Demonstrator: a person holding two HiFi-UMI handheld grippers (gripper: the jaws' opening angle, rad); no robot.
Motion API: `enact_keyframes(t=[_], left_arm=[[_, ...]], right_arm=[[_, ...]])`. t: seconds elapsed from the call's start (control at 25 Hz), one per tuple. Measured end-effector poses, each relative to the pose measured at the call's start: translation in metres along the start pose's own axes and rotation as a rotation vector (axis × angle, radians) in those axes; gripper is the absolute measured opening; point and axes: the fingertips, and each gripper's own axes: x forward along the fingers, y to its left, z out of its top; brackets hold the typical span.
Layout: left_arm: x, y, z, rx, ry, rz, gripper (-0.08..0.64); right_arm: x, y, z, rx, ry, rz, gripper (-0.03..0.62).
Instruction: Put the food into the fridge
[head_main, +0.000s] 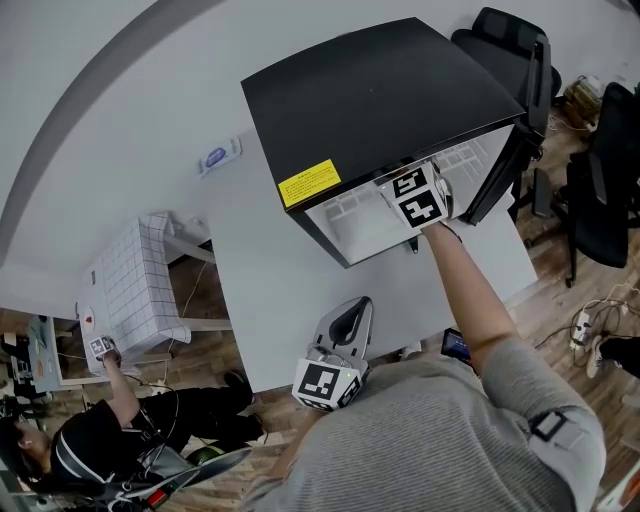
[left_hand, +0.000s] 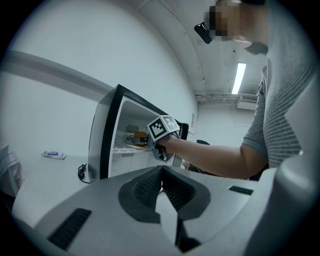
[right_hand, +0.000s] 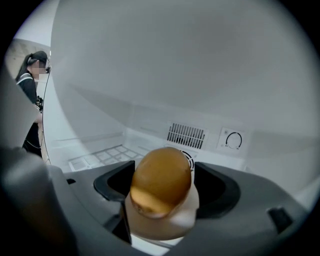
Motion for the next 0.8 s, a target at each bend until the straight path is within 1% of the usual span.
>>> enact_keyframes(t=[0.12, 0.36, 0.48, 0.64, 0.8], left_arm=[[0.001, -0.002, -0.001, 0.003, 0.001, -0.004, 0.011], [0.002, -0.007, 0.0, 0.01, 0.007, -0.017, 0.011], [0.002, -0.009, 0.0, 0.017, 0.006, -0.022, 0.011], [0.002, -0.012, -0.001, 0.026, 0.009, -0.031, 0.011], [0.004, -0.019, -0.001, 0.034, 0.008, -0.048, 0.011]], right_arm=[[-0.004, 0.0, 0.003, 0.011, -0.019, 0.005, 0.364], [-0.011, -0.001, 0.004, 0.022, -0.036, 0.005, 0.364], [-0.017, -0.001, 0.007, 0.034, -0.061, 0.017, 0.364], [-0.03, 0.005, 0.009, 0.078, -0.111, 0.059, 0.364], [-0.044, 0.005, 0.007, 0.115, -0.145, 0.062, 0.364]])
